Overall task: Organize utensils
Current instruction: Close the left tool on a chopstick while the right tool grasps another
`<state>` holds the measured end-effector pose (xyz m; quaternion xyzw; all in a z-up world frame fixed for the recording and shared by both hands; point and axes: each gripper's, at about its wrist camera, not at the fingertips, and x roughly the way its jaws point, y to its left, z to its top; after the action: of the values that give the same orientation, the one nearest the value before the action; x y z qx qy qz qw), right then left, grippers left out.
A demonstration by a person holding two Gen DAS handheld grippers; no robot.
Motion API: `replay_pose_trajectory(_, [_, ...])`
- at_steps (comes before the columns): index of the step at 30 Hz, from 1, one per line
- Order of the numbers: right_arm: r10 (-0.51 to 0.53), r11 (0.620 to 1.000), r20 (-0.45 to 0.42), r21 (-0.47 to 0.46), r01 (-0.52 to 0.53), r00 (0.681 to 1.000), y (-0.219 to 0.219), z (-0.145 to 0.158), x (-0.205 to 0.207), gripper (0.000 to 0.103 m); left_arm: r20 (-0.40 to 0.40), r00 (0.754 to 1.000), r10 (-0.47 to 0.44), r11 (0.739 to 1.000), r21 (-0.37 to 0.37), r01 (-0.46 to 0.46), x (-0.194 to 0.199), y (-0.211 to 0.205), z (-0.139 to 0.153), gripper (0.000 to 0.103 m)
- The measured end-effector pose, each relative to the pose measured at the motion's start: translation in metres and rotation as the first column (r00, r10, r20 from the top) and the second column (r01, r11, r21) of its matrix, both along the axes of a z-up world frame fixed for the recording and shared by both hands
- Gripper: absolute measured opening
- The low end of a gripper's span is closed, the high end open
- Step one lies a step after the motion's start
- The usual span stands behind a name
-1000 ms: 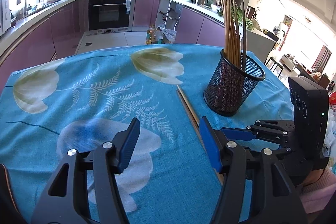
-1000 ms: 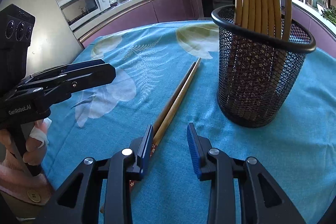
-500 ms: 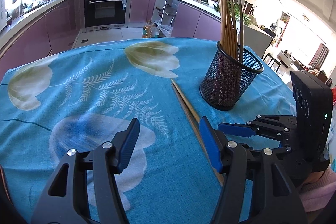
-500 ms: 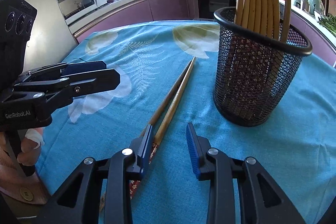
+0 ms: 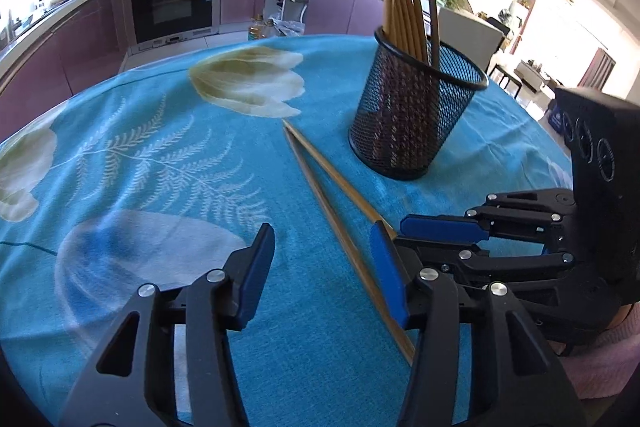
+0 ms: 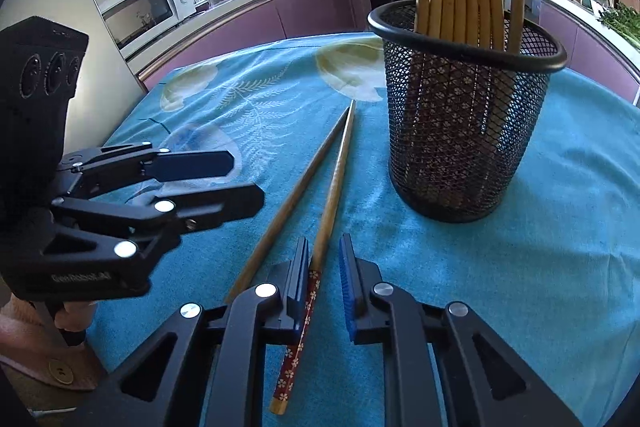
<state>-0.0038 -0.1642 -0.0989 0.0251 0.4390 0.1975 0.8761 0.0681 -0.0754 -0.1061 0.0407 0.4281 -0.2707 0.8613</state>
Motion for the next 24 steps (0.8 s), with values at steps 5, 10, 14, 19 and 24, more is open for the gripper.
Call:
replay_pose_trajectory(5, [-0.001, 1.000, -0.006, 0.012, 0.001, 1.000, -0.002, -0.001, 0.001, 0.013, -0.029, 0.999, -0.022, 0.999, 0.036, 0.023, 0.003, -0.011, -0.011, 0.038])
replay_pose_trajectory(10, [0.000, 1.000, -0.008, 0.013, 0.000, 1.000, -0.003, 0.000, 0.002, 0.013, -0.031, 0.999, -0.024, 0.998, 0.063, 0.026, 0.003, -0.015, -0.015, 0.035])
replay_pose_trajectory(14, [-0.002, 1.000, -0.002, 0.004, 0.002, 1.000, -0.002, 0.001, 0.006, 0.013, -0.035, 0.999, -0.020, 0.998, 0.055, 0.022, 0.004, -0.013, -0.015, 0.027])
replay_pose_trajectory(19, [-0.011, 1.000, 0.010, -0.010, 0.011, 1.000, 0.002, 0.001, 0.016, 0.013, -0.040, 0.999, -0.009, 0.999, 0.047, 0.011, 0.005, -0.011, -0.015, 0.024])
replay_pose_trajectory(24, [-0.013, 1.000, 0.018, -0.020, 0.013, 1.000, 0.008, -0.001, 0.028, 0.013, -0.044, 0.999, -0.002, 0.999, 0.042, 0.004, 0.006, -0.009, -0.015, 0.021])
